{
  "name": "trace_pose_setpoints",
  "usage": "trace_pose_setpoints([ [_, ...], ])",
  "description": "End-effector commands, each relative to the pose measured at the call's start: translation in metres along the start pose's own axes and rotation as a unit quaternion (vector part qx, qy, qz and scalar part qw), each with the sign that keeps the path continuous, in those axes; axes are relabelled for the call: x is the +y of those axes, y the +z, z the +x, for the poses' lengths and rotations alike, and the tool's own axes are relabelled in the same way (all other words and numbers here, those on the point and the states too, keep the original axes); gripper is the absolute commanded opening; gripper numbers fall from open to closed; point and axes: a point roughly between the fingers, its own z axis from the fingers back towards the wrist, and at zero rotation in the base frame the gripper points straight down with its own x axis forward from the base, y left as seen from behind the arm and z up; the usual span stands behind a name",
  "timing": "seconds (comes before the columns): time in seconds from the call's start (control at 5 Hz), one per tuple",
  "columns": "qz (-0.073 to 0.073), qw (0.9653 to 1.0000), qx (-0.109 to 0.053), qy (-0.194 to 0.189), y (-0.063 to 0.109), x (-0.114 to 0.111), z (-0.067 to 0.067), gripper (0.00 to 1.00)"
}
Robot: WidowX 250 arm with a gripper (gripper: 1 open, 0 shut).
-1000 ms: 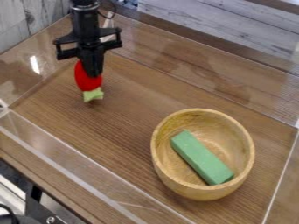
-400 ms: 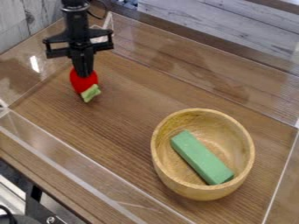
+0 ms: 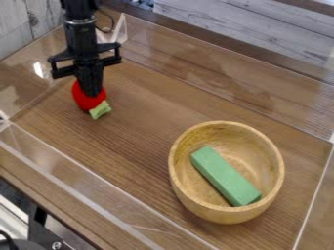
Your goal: Move the red object to the left side of the table
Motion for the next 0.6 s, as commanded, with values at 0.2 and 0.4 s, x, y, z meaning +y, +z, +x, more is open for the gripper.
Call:
trace_pose_setpoints([
  [0.2, 0.003, 0.9999, 0.007, 0.007, 0.0058, -0.0130, -0.0037, 0.00],
  [0.4, 0.006, 0.9994, 0.015, 0.031, 0.0045, -0.0134, 0.0044, 0.00],
])
